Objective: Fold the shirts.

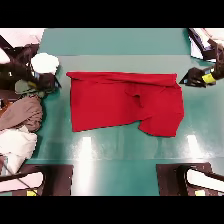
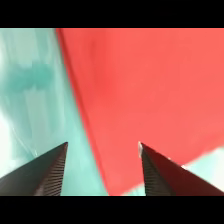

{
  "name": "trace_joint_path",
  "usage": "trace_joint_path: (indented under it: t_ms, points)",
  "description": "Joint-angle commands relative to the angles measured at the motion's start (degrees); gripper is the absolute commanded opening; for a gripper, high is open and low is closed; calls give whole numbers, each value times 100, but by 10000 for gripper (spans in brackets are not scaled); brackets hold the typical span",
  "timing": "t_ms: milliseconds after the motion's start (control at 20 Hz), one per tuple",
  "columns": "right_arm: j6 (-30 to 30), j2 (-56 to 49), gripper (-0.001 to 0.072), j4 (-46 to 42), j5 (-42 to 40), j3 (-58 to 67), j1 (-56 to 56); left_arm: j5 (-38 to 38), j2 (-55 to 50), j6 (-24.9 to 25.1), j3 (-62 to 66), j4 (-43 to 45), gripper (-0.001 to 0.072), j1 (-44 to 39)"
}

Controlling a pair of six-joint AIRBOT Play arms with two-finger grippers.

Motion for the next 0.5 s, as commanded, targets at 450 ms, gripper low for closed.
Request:
trace_joint_path:
  t_ms: [450]
  points:
    - [-162,973,310,225,-120,-1309,-87,1176,1051,649,-3834,-1576,520,15]
